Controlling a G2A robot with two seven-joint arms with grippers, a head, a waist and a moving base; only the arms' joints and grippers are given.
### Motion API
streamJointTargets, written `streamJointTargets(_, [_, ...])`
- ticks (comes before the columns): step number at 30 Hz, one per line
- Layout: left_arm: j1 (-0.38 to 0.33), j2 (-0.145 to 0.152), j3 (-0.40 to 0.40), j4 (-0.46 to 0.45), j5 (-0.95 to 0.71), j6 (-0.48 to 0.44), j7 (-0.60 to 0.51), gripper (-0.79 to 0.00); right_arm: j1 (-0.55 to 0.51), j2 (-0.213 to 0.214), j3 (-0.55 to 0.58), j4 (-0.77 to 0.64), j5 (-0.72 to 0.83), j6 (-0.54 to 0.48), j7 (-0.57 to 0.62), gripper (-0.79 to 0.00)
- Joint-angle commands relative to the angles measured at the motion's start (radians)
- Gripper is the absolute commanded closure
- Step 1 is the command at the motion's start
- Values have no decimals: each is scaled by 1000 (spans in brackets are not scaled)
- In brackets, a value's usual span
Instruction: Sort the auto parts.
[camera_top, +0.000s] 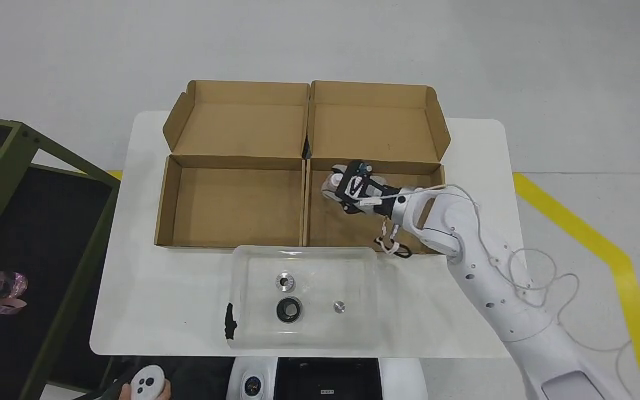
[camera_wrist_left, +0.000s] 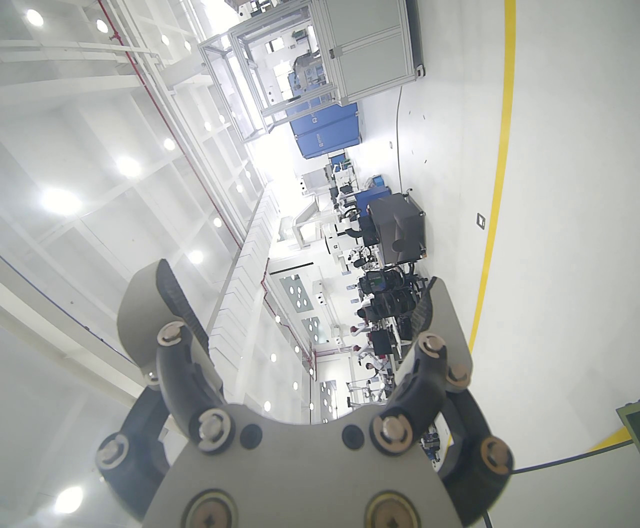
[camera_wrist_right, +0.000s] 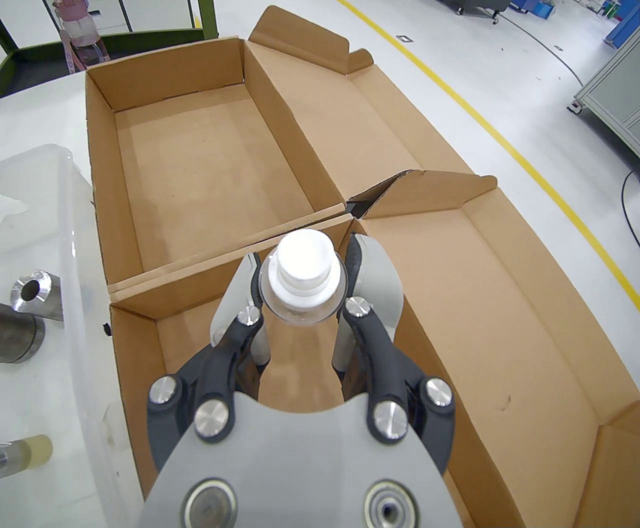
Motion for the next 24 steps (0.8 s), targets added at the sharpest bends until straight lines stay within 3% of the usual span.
streamJointTargets(1, [0,0,0,0,0,0,0,-785,11,-3,-10,20,-2,2,5,0])
streamJointTargets(15, [0,0,0,0,0,0,0,-785,76,-28,-67,130,-7,3,15,0])
streamJointTargets(16, [0,0,0,0,0,0,0,-785,78,-29,-68,135,-7,3,15,-28])
streamJointTargets(17, [0,0,0,0,0,0,0,-785,80,-30,-69,139,-8,6,14,-132])
streamJointTargets(18, [0,0,0,0,0,0,0,-785,81,-31,-70,142,-9,8,13,-332])
streamJointTargets(19, [0,0,0,0,0,0,0,-785,82,-32,-70,145,-10,9,13,-594])
streamJointTargets(20, [0,0,0,0,0,0,0,-785,83,-33,-71,147,-10,10,13,-785])
streamJointTargets(24, [0,0,0,0,0,0,0,-785,85,-35,-69,153,-12,15,18,-785])
